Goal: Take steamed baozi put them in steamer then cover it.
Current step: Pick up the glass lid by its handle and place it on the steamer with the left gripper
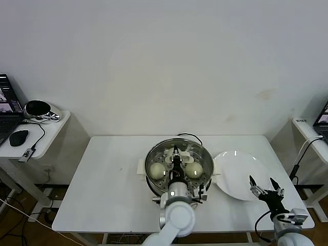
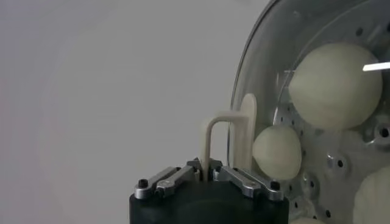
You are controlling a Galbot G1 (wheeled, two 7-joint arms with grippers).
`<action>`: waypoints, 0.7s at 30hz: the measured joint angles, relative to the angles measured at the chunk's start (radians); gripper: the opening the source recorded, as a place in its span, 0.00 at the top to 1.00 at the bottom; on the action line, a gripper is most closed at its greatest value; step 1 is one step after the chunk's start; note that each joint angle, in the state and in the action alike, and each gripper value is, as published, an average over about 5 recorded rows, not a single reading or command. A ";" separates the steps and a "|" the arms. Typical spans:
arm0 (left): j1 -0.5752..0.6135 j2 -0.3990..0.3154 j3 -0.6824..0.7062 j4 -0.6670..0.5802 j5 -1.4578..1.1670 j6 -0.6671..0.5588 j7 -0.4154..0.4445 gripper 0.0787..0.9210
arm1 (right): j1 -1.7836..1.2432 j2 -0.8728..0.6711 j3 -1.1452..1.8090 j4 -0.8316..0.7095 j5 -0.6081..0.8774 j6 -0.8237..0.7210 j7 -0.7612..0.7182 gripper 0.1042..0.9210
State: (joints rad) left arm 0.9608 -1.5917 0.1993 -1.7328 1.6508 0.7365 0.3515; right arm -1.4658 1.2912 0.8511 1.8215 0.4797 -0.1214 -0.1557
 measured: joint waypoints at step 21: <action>0.066 0.062 0.034 -0.201 -0.016 0.000 0.079 0.15 | 0.001 0.008 -0.004 0.001 -0.009 -0.001 0.001 0.12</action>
State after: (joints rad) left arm 1.0273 -1.5301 0.2329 -1.9343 1.6353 0.7365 0.4300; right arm -1.4649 1.2989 0.8471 1.8223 0.4711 -0.1222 -0.1543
